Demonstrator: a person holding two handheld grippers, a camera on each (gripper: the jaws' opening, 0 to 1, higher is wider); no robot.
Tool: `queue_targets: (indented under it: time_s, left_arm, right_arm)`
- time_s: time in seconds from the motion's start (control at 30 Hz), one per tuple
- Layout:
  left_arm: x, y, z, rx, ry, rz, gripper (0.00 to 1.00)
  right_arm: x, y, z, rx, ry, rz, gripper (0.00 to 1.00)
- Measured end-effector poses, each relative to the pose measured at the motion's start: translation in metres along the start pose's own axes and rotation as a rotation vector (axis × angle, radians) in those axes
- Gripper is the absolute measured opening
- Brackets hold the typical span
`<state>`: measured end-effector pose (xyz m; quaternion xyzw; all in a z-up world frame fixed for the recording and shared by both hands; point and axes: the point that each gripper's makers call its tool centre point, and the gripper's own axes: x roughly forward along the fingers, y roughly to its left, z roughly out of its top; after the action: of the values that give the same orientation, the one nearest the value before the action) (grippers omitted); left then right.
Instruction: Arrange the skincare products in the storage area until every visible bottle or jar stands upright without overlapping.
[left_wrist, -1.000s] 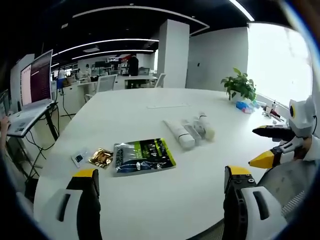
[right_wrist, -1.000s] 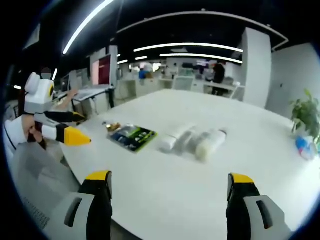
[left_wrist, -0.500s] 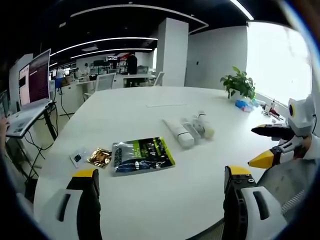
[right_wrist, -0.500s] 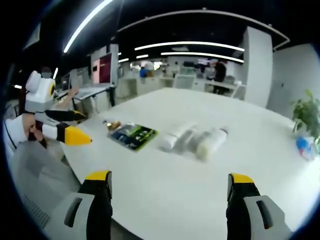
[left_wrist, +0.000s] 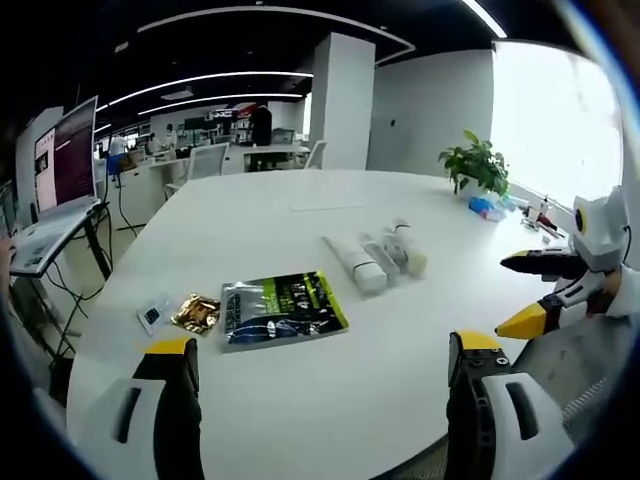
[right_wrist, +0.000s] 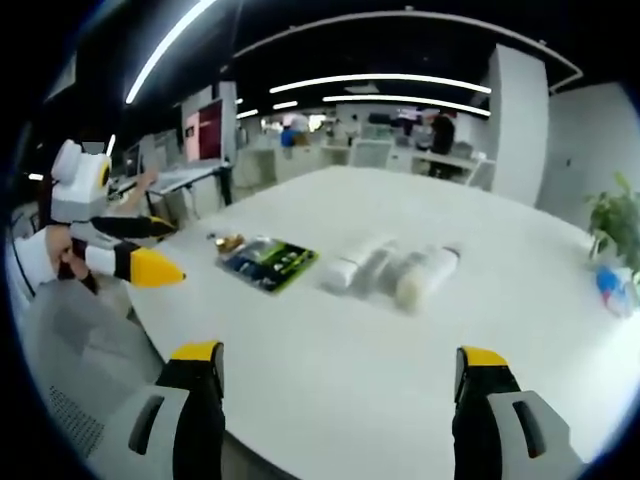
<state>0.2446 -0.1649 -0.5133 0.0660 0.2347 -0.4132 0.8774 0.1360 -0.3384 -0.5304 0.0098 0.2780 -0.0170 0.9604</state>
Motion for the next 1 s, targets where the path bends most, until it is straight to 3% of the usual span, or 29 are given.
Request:
queue_targets:
  time_s: [0.33, 0.7, 1.0]
  left_arm:
    - [0.000, -0.001, 0.000, -0.018, -0.009, -0.006, 0.98]
    - [-0.001, 0.002, 0.003, -0.031, -0.023, -0.002, 0.98]
    - [-0.002, -0.001, 0.006, -0.039, -0.031, -0.013, 0.98]
  right_arm:
    - [0.005, -0.017, -0.003, -0.021, 0.051, 0.008, 0.99]
    - [0.021, -0.038, 0.031, -0.089, 0.025, -0.001, 0.99]
    - [0.042, -0.055, 0.044, -0.147, 0.036, -0.020, 0.99]
